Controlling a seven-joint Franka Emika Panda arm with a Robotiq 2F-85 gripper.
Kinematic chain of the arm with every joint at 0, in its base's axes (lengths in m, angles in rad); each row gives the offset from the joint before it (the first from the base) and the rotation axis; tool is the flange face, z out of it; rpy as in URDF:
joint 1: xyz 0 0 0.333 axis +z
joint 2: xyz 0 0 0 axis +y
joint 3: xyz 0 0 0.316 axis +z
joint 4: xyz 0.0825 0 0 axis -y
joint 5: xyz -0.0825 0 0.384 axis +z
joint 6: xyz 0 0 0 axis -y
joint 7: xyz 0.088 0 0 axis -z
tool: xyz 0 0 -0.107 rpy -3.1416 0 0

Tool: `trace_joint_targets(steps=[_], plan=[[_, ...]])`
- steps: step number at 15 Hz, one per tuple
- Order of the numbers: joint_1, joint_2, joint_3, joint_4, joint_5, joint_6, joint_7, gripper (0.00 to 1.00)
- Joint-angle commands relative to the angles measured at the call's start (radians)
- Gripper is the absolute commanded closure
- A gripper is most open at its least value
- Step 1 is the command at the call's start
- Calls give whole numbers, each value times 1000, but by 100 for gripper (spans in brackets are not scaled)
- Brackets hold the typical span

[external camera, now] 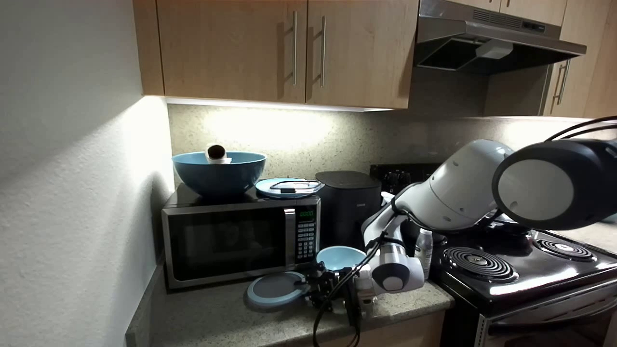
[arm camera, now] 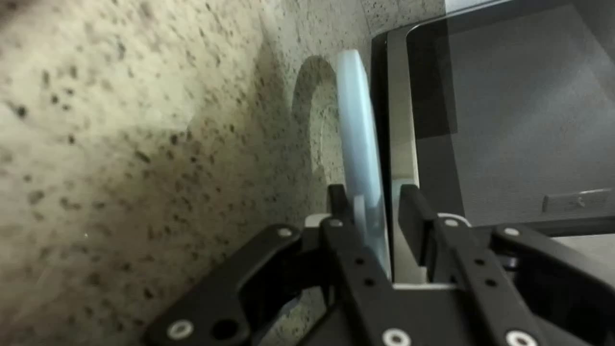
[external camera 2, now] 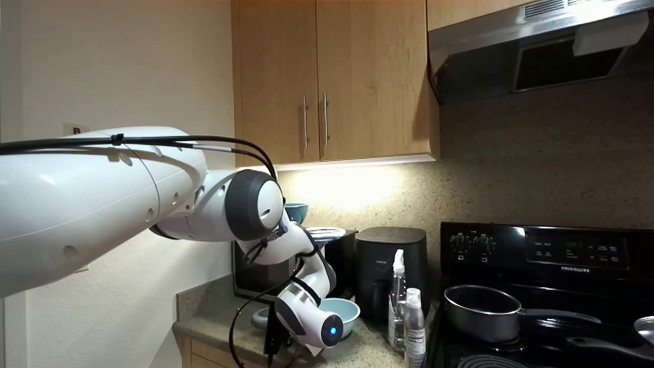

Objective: Put the lid on the blue bowl then remove it

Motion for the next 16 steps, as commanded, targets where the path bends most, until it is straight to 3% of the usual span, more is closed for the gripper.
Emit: trace_joint_targets(steps=[1,8,9,12,16], plan=[[18,37,-4,33,-25,121,117,35],[31,-75,-14,-67,5,317,149,2],[16,-39,9,20,-8,251,151,22],[17,-64,2,-7,-6,288,151,3],[17,-65,2,-8,-6,288,151,2]])
